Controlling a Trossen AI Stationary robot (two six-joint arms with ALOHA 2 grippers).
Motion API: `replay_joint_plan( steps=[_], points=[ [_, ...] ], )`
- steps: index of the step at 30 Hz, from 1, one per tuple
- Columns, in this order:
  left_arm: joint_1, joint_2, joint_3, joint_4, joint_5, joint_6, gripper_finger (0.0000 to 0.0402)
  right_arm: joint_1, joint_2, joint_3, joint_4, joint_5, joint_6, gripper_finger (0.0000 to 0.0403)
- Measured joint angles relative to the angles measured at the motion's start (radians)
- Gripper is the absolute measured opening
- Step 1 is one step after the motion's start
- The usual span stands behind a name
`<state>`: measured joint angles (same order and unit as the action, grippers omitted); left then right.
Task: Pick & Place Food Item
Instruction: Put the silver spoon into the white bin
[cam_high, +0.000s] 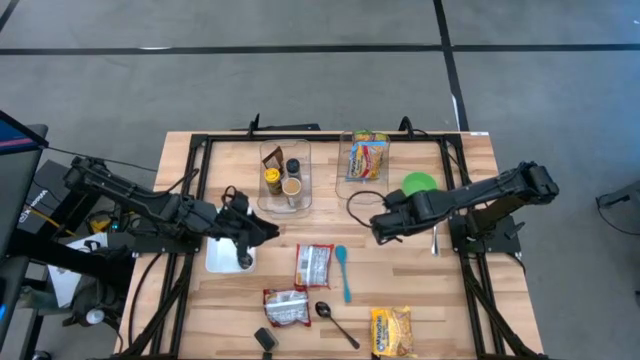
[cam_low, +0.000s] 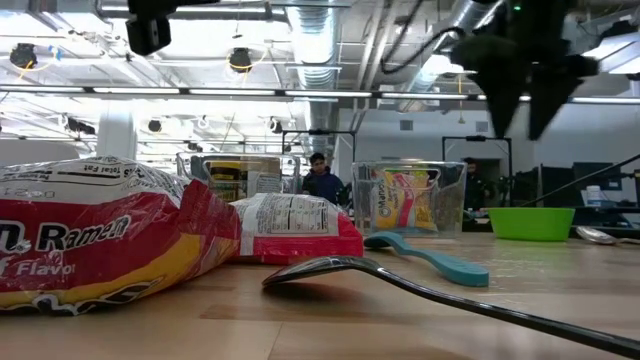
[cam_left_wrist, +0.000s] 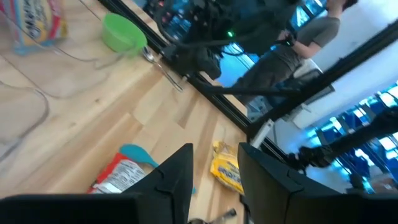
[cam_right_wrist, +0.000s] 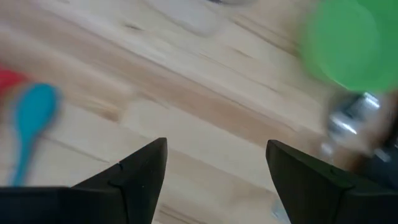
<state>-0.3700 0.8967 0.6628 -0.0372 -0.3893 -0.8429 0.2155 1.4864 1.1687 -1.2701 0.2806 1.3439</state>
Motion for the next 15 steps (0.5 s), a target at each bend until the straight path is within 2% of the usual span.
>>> replay_joint_plan(
  steps=[4, 12, 15],
  points=[
    [0.014, 0.000, 0.000, 0.002, -0.029, 0.026, 0.0124, 0.001, -0.001, -0.006, -0.084, -0.044, 0.082, 0.0269],
    [0.018, 0.000, -0.001, 0.018, -0.030, 0.110, 0.0120, -0.055, -0.004, -0.068, -0.073, -0.182, 0.149, 0.0267],
    [0.018, 0.000, -0.001, 0.018, -0.029, 0.110, 0.0120, -0.078, -0.015, -0.080, -0.069, -0.204, 0.149, 0.0251]
  ],
)
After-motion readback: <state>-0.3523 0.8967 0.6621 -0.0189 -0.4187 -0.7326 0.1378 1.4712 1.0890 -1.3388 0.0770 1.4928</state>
